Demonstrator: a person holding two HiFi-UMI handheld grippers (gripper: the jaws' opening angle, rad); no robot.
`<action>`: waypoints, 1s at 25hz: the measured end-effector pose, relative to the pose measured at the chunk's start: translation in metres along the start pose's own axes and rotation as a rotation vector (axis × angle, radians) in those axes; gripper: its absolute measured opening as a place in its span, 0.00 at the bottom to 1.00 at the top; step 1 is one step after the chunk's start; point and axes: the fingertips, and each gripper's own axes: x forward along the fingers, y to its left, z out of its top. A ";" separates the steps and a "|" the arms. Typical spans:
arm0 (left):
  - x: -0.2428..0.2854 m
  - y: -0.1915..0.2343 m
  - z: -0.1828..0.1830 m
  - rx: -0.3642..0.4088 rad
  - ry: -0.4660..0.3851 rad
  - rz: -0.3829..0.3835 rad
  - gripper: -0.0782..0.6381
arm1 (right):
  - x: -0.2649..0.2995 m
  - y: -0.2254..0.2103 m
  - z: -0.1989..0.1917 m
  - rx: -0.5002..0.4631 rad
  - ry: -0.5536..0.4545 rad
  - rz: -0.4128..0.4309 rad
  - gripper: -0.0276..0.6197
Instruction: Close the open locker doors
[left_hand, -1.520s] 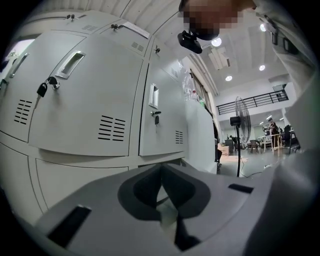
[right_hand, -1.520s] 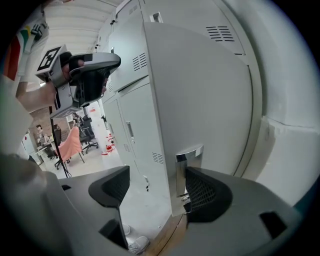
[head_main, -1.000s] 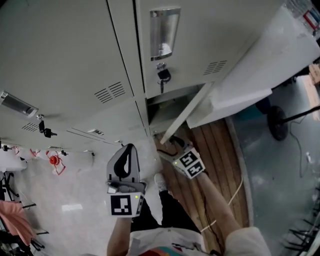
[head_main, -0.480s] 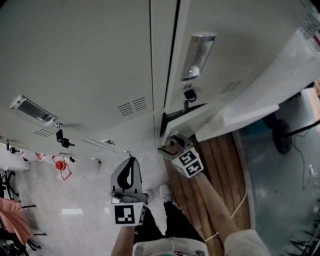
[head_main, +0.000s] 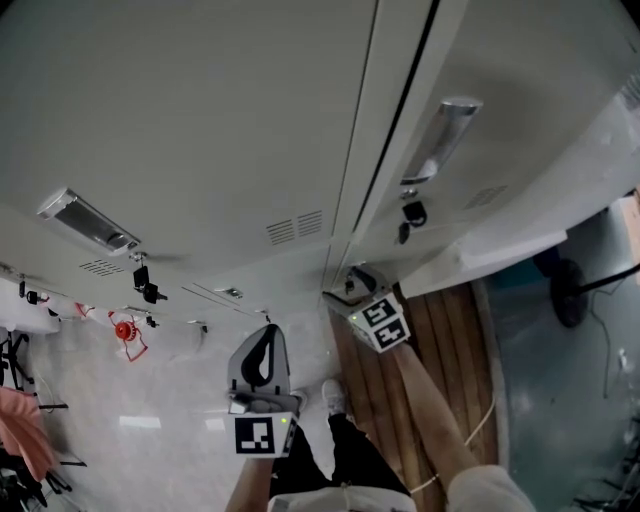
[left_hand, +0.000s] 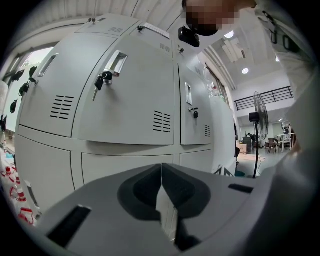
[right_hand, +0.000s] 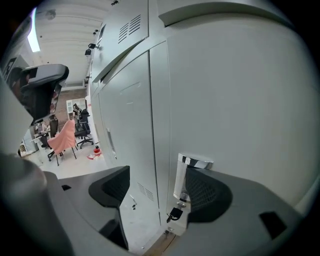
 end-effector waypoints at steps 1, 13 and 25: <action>0.000 0.001 0.000 -0.002 -0.001 0.003 0.12 | 0.002 -0.001 0.001 0.001 0.001 -0.001 0.57; -0.002 0.005 0.006 0.000 -0.021 0.014 0.12 | 0.001 -0.009 0.001 0.024 0.005 -0.019 0.57; 0.011 -0.026 0.061 0.014 -0.132 -0.049 0.12 | -0.059 0.002 0.049 -0.056 -0.080 -0.057 0.57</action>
